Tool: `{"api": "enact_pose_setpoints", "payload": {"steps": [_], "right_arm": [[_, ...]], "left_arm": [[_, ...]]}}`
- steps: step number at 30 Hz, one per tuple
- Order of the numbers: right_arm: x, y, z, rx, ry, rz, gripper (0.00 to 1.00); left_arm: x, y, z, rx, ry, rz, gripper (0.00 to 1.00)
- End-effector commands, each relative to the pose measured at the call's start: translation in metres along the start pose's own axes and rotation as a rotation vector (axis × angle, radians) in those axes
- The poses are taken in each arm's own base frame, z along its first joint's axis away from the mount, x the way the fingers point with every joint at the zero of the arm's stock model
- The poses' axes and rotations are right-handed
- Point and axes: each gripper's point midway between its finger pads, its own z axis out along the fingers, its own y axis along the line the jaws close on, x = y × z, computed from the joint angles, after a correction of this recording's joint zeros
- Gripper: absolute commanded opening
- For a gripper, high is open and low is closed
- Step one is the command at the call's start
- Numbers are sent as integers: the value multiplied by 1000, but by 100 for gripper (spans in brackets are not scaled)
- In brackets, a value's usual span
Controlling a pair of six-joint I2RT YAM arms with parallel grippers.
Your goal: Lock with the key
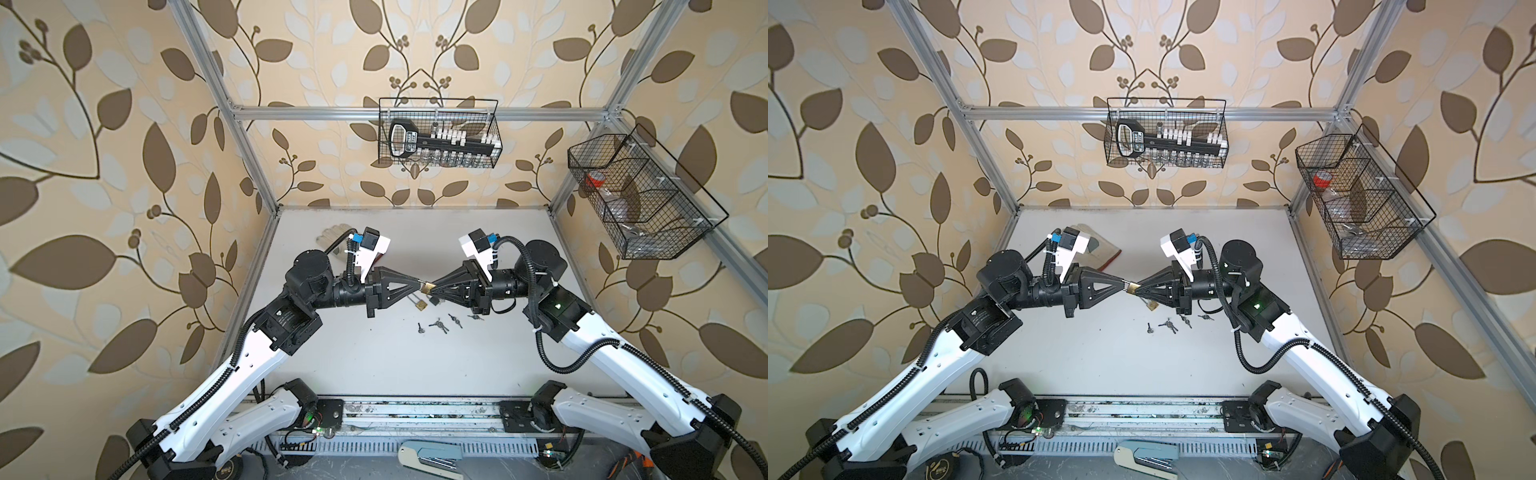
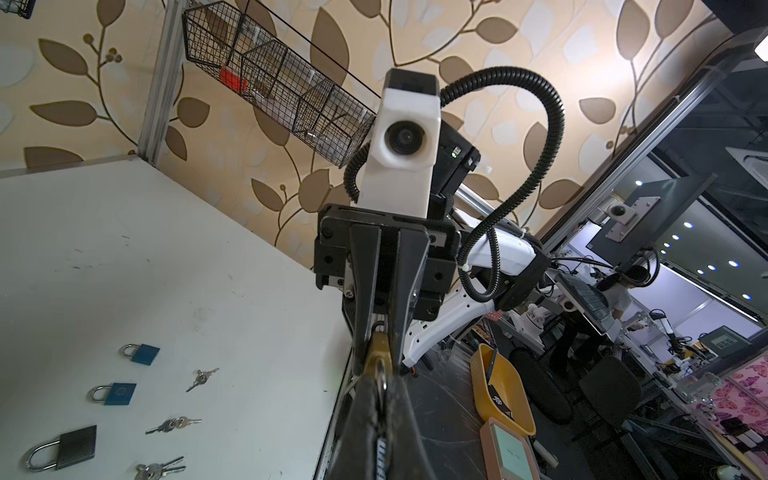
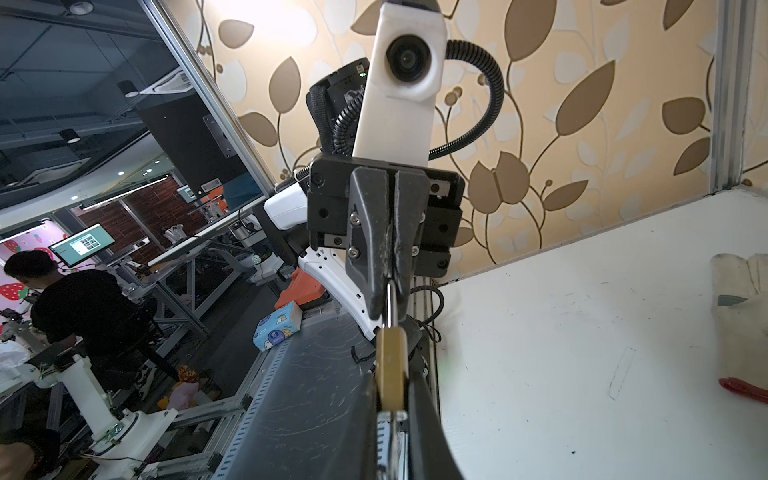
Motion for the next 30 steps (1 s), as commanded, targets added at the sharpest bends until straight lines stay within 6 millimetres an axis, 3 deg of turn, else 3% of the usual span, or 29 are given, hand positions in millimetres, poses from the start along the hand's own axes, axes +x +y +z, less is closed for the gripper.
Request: {"api": "enact_pose_setpoints", "payload": {"steps": [1, 7, 17, 25, 30], "right_arm": [[-30, 10, 0, 17, -79, -122, 0], [-27, 3, 3, 57, -69, -141, 0], [-37, 8, 5, 70, -108, -153, 0], [-41, 3, -12, 180, -158, -181, 0], [-35, -2, -13, 207, -138, -179, 0]], "left_arm": [[23, -5, 9, 67, 70, -65, 0], [34, -8, 18, 85, 93, -84, 0], [53, -3, 30, 77, 149, -104, 0], [40, 1, 13, -51, 84, -44, 0], [35, -3, 13, -45, 80, -35, 0]]}}
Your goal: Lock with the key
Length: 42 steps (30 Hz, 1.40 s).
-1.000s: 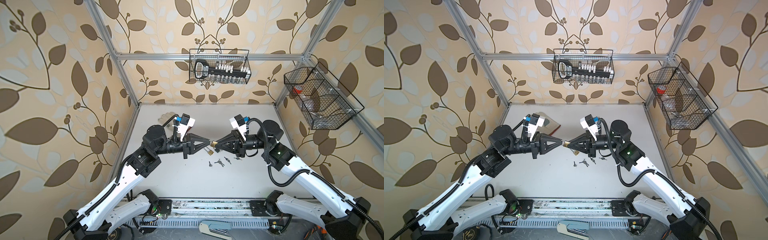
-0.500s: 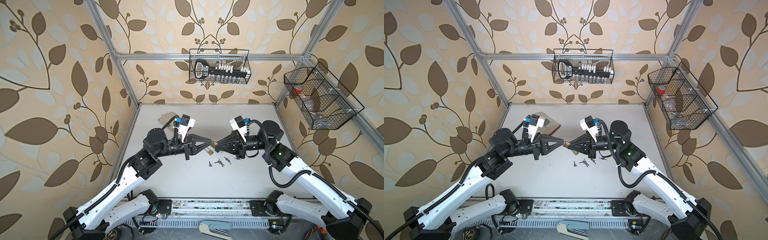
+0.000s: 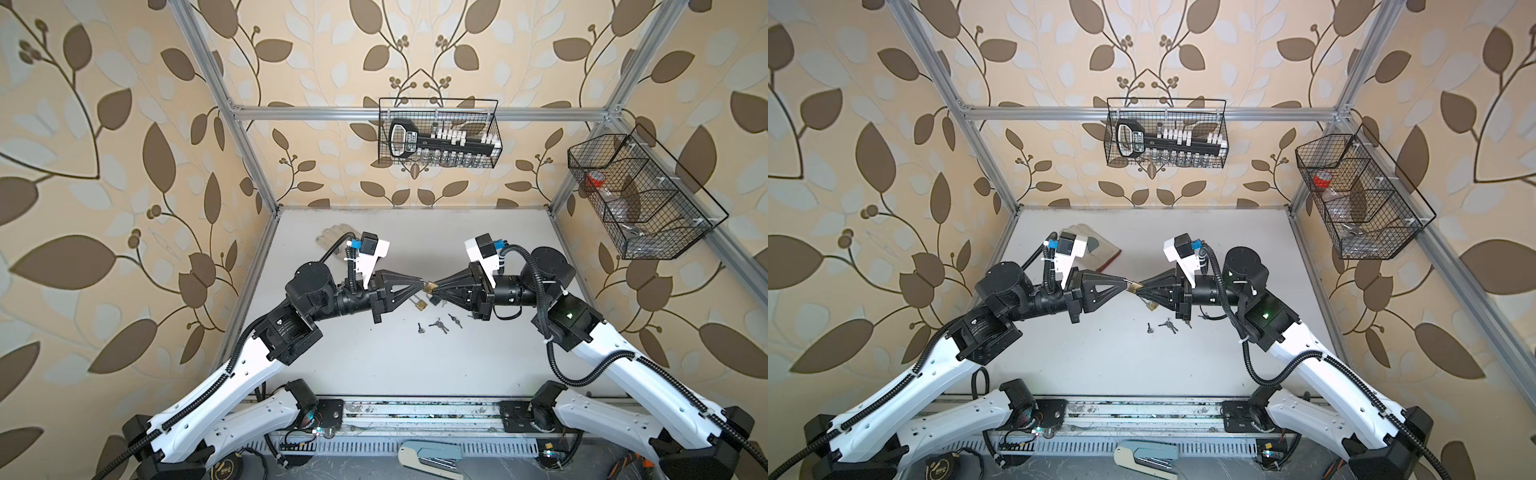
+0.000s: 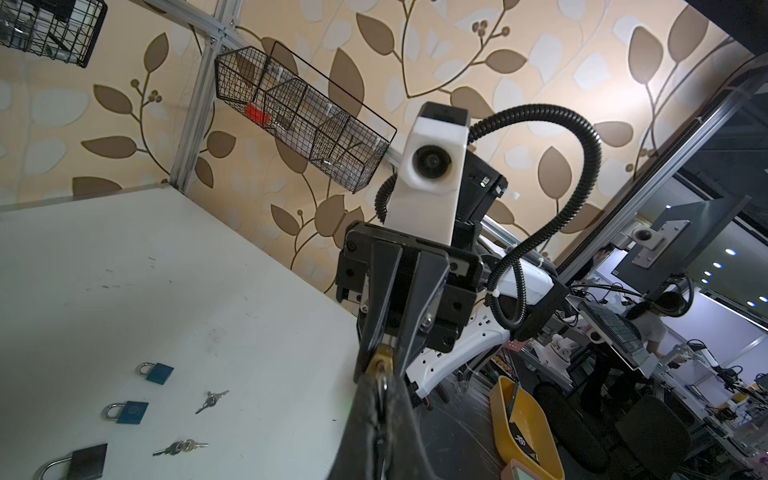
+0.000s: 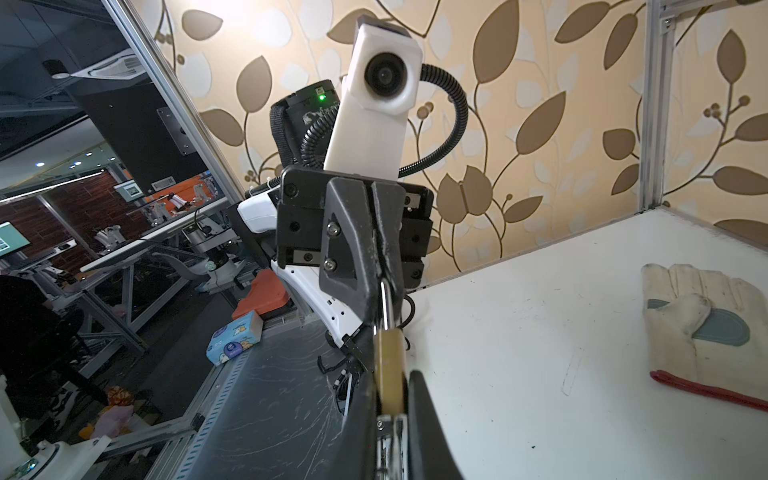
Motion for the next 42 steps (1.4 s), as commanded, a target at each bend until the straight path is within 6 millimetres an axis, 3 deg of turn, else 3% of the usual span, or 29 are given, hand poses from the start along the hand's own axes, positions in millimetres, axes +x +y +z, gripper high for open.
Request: {"api": "enact_pose_setpoints", "payload": {"steps": [1, 7, 14, 20, 34, 42], "right_arm": [[-31, -7, -5, 82, -109, -100, 0], [-33, 0, -2, 30, -117, -84, 0], [-61, 17, -1, -101, -253, -35, 0], [-66, 18, -2, -89, -267, -64, 0], [-20, 11, -12, -3, -114, -89, 0], [-13, 13, -13, -10, -87, -72, 0]], "left_arm": [[36, -1, 4, 27, 156, -52, 0], [34, -4, 9, 53, 160, -58, 0], [55, 2, 23, 130, 209, -147, 0], [62, 6, 19, 104, 224, -148, 0], [10, 0, -16, -87, 21, 12, 0], [5, -11, -13, -39, 39, 22, 0]]}}
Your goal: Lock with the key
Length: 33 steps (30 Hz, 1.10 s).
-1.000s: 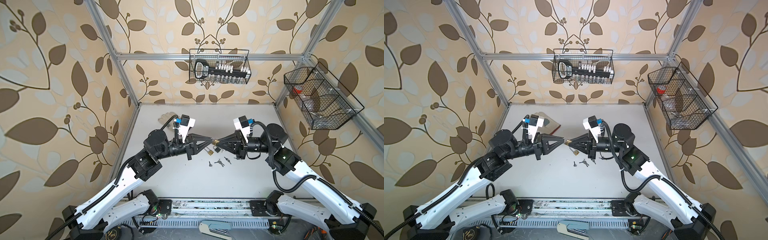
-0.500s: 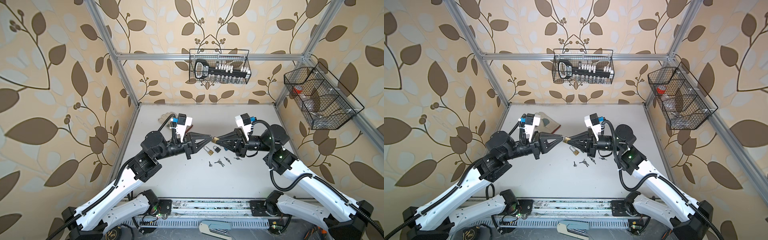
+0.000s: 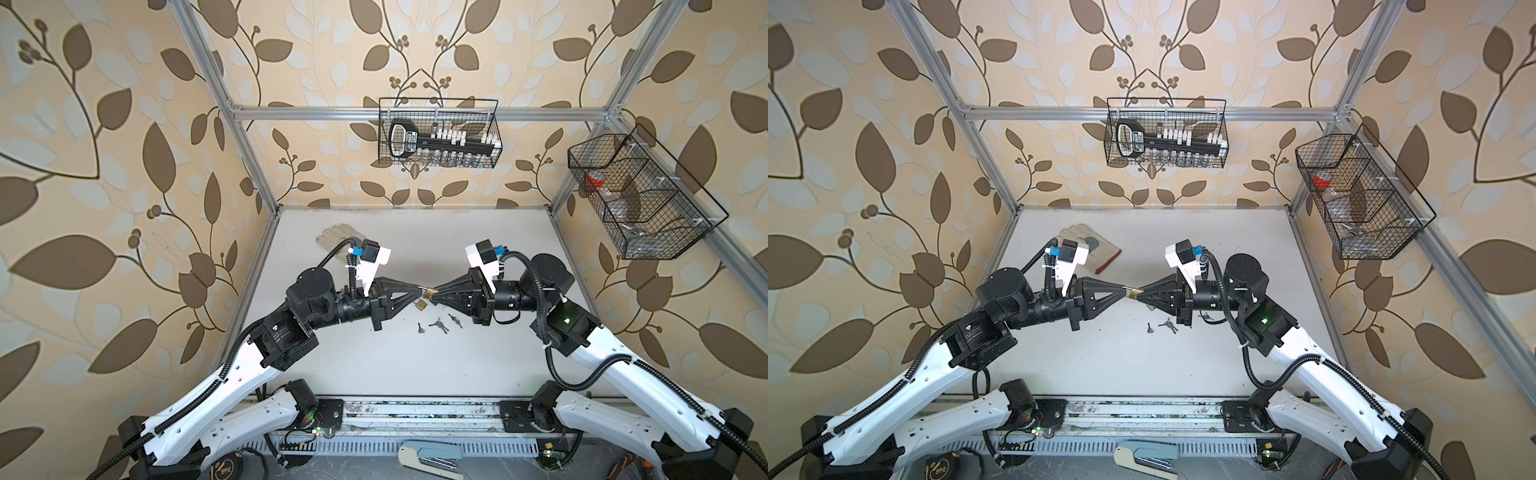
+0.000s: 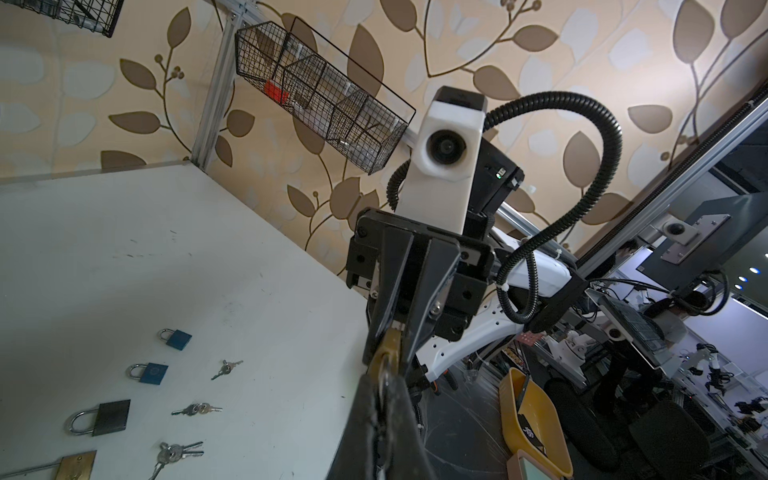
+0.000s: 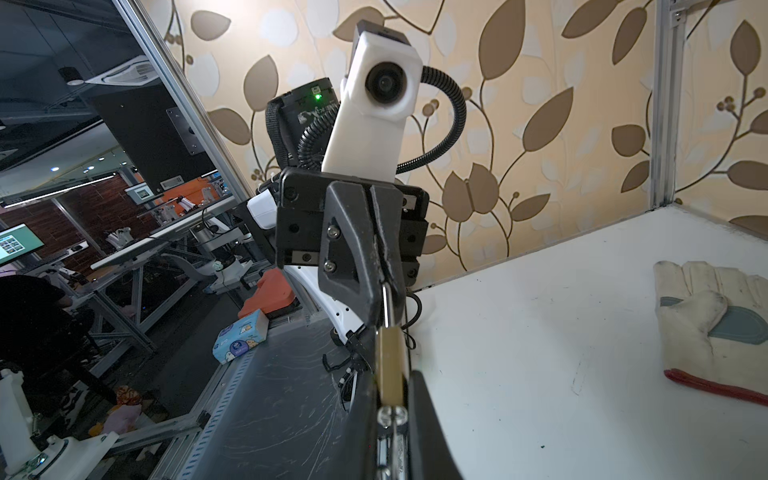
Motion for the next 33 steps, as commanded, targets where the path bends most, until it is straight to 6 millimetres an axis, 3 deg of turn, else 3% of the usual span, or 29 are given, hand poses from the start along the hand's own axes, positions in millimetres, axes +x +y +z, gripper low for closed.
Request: {"api": "enact_pose_setpoints", "payload": {"steps": [1, 9, 14, 20, 27, 33], "right_arm": [[-27, 12, -10, 6, -79, -82, 0], [-33, 14, -7, -37, -129, -54, 0], [-36, 17, -2, -66, -162, -55, 24], [-34, 18, 1, -77, -151, -53, 31], [-12, -4, 0, 45, -74, -54, 43], [4, -17, -7, 139, -26, -72, 43]], "left_arm": [[-2, -12, -4, 34, 29, 25, 0], [-5, -10, 2, 54, -3, -15, 0], [-7, -11, 7, 85, -23, -42, 0], [-10, -9, 1, 63, -50, -40, 0], [-14, -11, -4, 51, -73, -32, 0], [-19, -11, -12, 9, -87, -8, 0]]}}
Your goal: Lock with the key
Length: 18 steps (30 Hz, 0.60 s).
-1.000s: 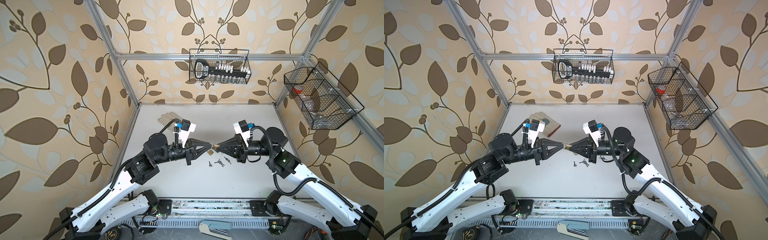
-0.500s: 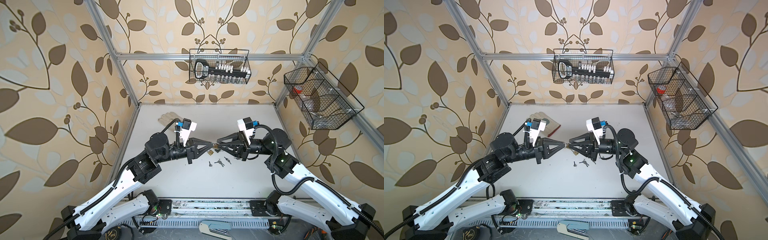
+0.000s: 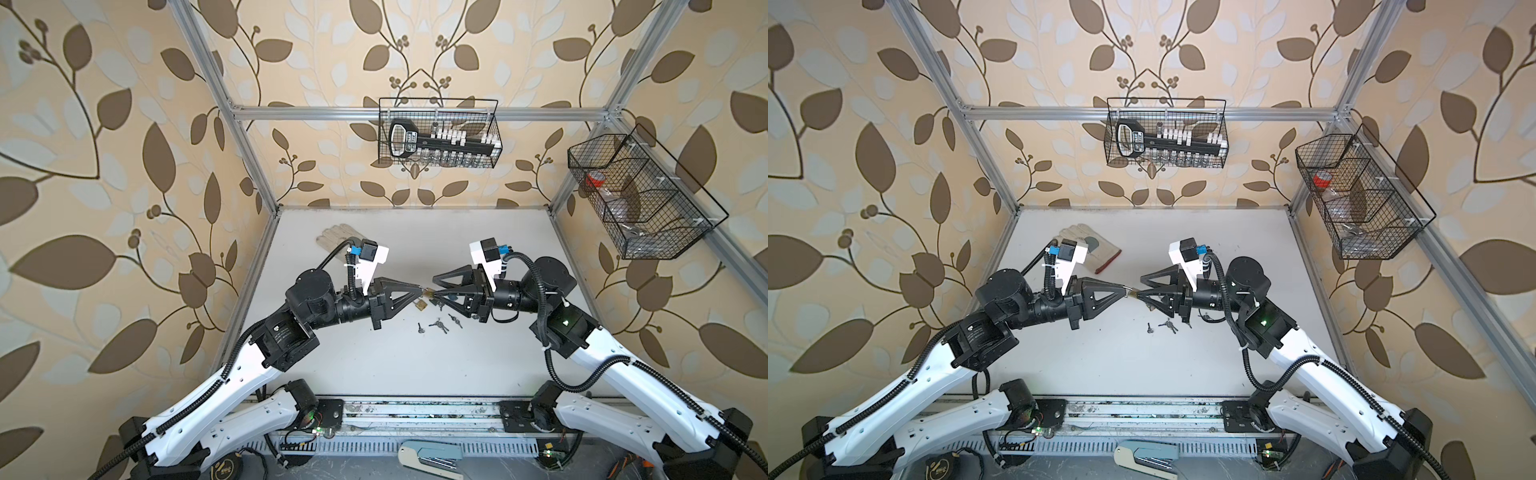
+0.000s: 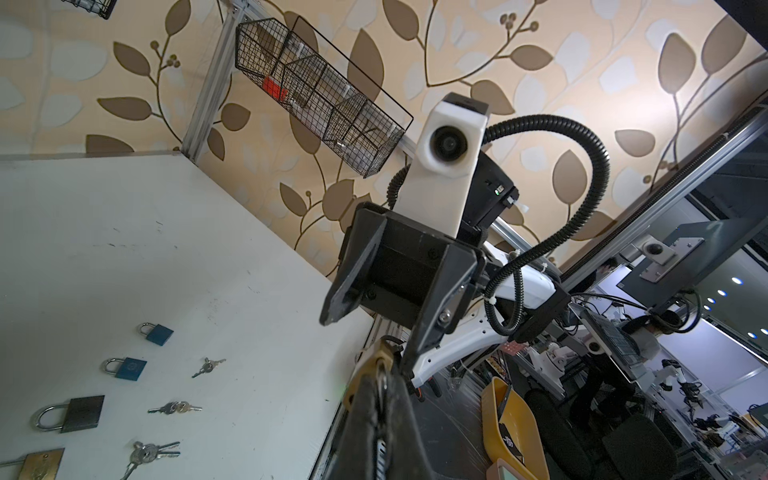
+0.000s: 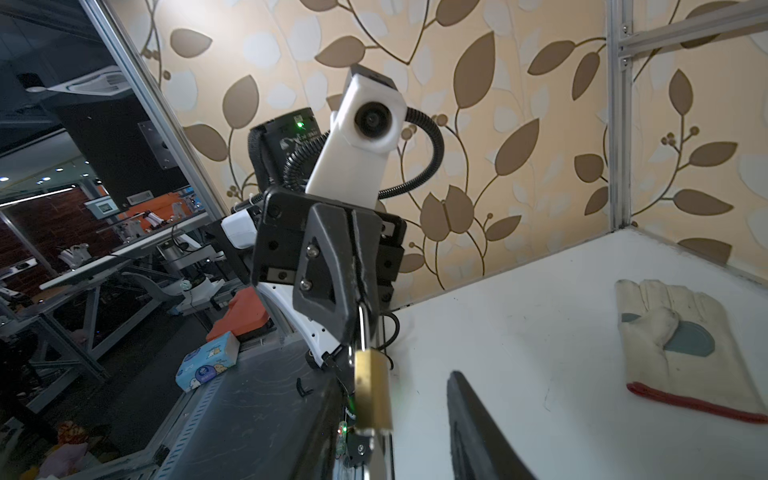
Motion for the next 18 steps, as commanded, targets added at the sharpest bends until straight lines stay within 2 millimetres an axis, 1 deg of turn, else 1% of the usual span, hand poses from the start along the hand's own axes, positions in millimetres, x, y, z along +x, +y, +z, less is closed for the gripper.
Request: {"api": "enact_pose_setpoints", "payload": {"steps": [1, 5, 6, 9, 18], "right_arm": [[8, -5, -7, 63, 19, -43, 42], [10, -6, -6, 63, 40, -60, 35], [12, -7, -5, 65, 55, -61, 35], [17, -11, -2, 67, 86, -73, 35], [26, -9, 1, 32, 128, -91, 38]], "left_arm": [[-19, -12, -11, -10, -64, 61, 0], [-21, -11, -13, -38, -55, 75, 0], [-22, -11, -13, -41, -52, 78, 0], [-23, -11, -13, -44, -50, 83, 0], [-24, -12, -14, -52, -52, 90, 0]]}}
